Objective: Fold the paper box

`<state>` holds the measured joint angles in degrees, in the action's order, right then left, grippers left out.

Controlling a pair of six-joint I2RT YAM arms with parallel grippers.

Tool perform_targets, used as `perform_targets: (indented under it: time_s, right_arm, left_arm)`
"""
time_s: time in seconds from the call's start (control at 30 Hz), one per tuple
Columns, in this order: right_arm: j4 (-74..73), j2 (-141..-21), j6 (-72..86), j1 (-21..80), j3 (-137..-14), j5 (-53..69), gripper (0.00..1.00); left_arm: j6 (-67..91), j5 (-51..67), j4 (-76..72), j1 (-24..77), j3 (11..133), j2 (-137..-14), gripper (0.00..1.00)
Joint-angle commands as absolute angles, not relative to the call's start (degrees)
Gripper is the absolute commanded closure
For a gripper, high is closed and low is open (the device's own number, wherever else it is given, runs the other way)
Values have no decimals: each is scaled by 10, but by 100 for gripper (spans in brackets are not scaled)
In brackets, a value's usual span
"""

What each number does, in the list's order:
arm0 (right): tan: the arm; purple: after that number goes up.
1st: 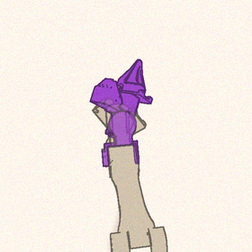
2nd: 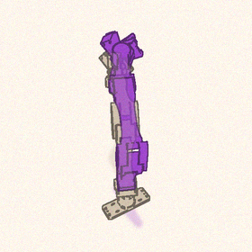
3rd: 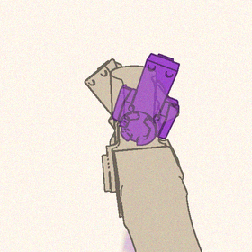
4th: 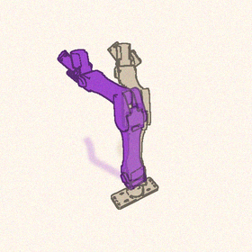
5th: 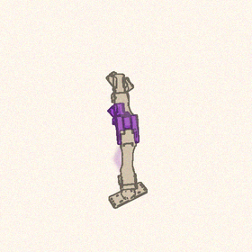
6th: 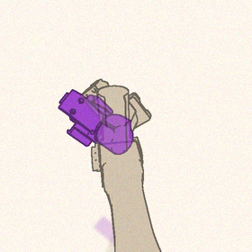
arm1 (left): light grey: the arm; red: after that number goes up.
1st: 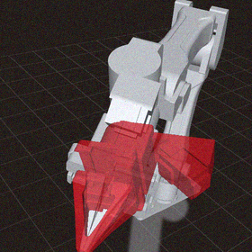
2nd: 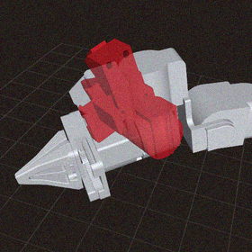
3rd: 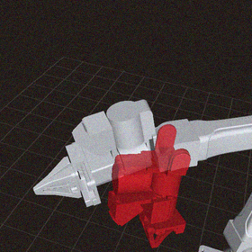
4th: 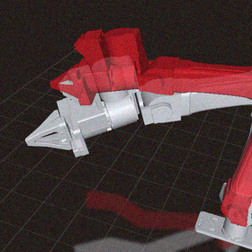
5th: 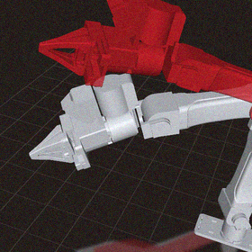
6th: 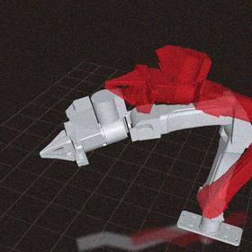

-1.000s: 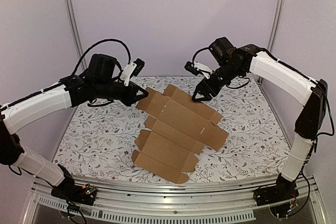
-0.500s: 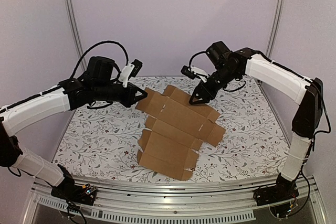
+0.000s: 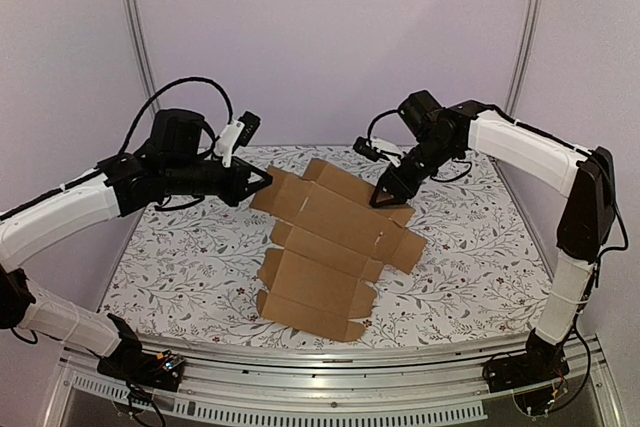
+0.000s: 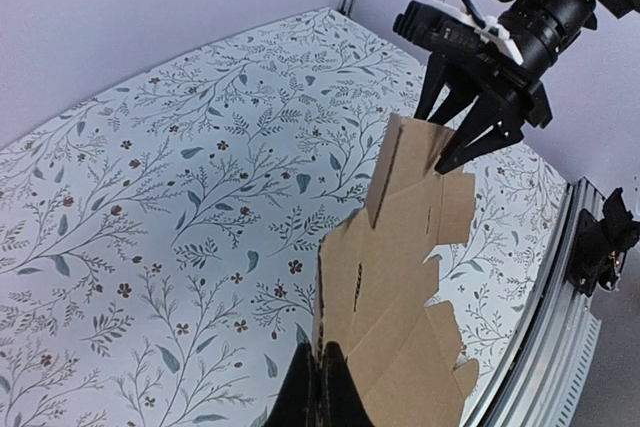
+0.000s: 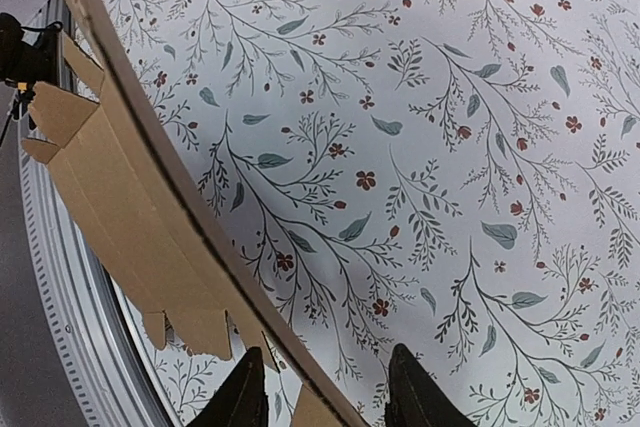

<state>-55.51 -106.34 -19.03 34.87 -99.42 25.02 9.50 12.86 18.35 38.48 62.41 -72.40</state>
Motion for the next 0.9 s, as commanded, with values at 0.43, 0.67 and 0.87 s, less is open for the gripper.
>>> perform_targets:
  time_s: [0.43, 0.67, 0.87]
  right_arm:
    - [-518, -1010, -203, 346, -952, 289, 74]
    - [-514, -1003, -200, 346, -939, 300, 77]
    - [-514, -1002, -198, 346, -937, 312, 78]
  left_arm:
    - [97, 136, 193, 374, 605, -698, 100]
    - [107, 143, 183, 369, 594, -686, 100]
    - [117, 153, 173, 365, 589, -682, 100]
